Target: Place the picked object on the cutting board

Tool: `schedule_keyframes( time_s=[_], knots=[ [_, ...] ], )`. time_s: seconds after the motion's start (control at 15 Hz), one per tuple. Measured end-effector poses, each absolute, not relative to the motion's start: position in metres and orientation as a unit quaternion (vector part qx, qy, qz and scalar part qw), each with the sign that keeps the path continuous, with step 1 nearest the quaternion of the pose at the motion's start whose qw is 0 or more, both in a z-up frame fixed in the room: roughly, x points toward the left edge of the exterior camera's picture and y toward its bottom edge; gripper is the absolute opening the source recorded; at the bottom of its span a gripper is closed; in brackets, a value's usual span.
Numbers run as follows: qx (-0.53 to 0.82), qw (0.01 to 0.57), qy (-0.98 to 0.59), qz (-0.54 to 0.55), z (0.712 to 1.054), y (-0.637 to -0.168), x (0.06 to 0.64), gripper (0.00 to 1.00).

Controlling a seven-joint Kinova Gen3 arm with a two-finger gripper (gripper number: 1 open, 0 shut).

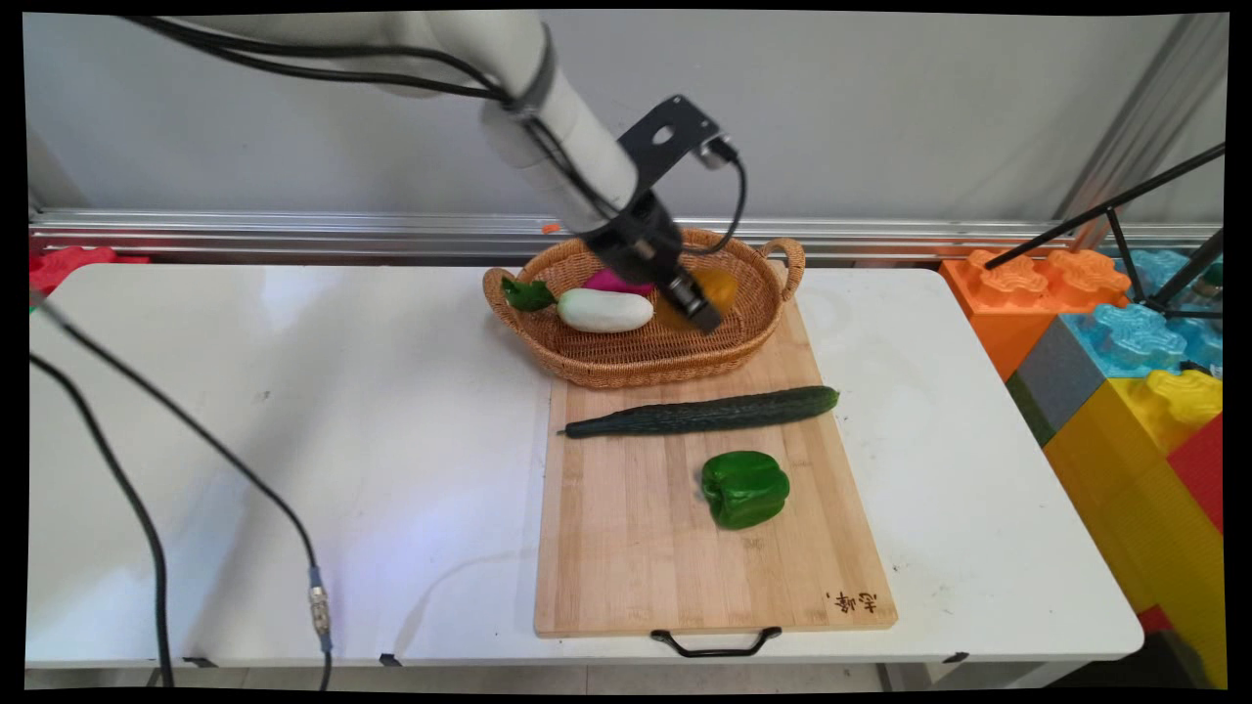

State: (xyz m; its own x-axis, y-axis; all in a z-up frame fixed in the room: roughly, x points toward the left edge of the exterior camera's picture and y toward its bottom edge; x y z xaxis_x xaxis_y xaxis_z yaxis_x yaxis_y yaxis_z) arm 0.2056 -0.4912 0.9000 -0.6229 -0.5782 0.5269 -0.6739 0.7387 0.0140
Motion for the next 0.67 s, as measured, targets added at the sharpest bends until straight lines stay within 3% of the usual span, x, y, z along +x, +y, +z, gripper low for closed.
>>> schedule_keyframes(
  time_s=[0.33,0.67],
  knots=[
    [0.289,0.213,-0.932,0.048,0.898,-0.440,0.233,0.00],
    [0.252,0.187,-0.949,0.020,0.859,-0.408,0.246,0.00]
  ],
)
